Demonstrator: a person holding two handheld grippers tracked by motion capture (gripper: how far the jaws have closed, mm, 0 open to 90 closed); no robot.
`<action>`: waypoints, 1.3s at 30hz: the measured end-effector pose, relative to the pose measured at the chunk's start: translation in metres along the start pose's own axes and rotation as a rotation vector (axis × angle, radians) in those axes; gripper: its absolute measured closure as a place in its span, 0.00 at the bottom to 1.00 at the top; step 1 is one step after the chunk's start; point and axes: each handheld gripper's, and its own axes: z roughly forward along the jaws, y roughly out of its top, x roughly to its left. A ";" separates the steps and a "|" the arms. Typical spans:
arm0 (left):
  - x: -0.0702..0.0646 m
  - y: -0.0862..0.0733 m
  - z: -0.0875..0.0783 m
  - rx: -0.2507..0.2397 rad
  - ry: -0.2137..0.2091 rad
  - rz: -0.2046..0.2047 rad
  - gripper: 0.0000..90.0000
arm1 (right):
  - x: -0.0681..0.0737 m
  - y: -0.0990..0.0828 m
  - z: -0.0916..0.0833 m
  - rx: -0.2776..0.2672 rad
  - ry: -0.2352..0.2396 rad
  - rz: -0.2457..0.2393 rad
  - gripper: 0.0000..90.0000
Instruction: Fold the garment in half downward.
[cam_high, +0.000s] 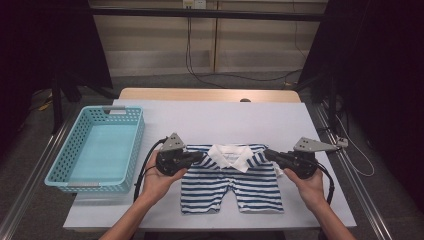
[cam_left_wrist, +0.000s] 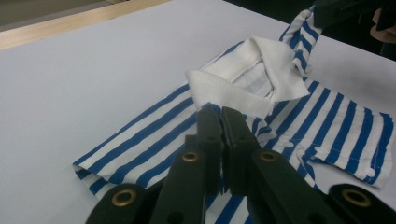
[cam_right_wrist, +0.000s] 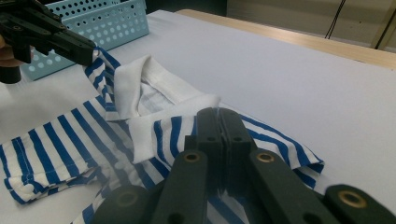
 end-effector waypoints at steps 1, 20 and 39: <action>-0.001 -0.001 0.000 0.000 -0.004 0.000 0.97 | 0.000 -0.001 -0.001 0.000 -0.001 -0.001 0.99; -0.014 -0.018 -0.006 0.072 -0.031 0.009 0.97 | 0.016 -0.018 -0.011 0.056 0.037 -0.018 0.99; -0.030 -0.035 -0.013 0.117 -0.036 0.028 0.97 | 0.026 -0.034 -0.018 0.121 0.051 -0.017 0.99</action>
